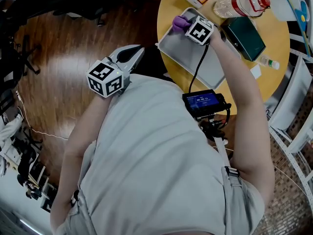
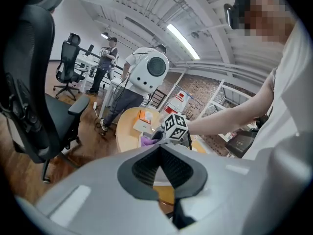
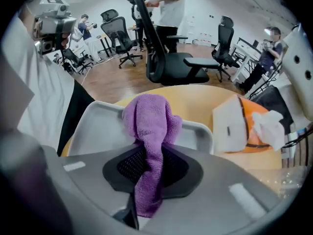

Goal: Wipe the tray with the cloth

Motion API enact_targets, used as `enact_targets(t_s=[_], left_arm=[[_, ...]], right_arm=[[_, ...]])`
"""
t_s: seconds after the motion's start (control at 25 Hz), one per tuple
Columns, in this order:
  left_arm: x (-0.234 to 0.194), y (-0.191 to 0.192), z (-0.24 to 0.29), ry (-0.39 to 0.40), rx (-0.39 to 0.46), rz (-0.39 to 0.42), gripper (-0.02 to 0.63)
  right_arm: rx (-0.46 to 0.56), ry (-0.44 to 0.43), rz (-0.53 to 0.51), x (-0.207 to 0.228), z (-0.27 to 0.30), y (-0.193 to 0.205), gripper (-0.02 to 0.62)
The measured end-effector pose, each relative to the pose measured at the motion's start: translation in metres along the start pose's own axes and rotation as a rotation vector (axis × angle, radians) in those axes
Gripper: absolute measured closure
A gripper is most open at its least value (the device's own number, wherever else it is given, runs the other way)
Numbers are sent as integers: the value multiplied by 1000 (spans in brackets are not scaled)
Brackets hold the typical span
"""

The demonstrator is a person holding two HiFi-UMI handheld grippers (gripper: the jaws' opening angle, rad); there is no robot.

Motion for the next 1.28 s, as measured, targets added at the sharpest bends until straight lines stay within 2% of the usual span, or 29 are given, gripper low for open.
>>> enact_targets(t_s=[0.08,0.2,0.32,0.4,0.48,0.56,0.68,0.92,1.08,1.28], left_arm=[[2,3,0,-1,-1,-3,606],[0,4,0,-3,-5,-8,606],[-1,2,-2,-4,-4,-9,606],[4,3,-4,-3,-4,-5,606],[7,4,-3,4,-8,-2,606],[6,4,1,15,-15,4,606],[2,-1,8,33,-24,14,606],[-1,-6,15,57,-42,29,606],[15,-4,18,78,-50,57,606],[11,-19,34,141,-96,106,606]], right_arm=[[0,7,34,9,-1,4,520],[-18,65,61,29,-6,4,518],[13,51,121,41,-7,0,517],[47,30,217,42,-12,-2,517],[-24,71,395,46,-18,8,518],[-52,83,540,48,-19,10,520],[-54,73,621,51,-15,5,520],[11,0,765,50,-14,10,520],[59,14,846,35,-21,40,522],[67,27,946,27,-20,86,520]])
Point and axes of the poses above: the fingertips, and each gripper's own axes: z forward along the fingers, x to its right, y out of its underside, the point moved 9 cm from there along -z, backward along the fingers, and after that the axes turned 8 degrees about -x, right-handed, at the moved point
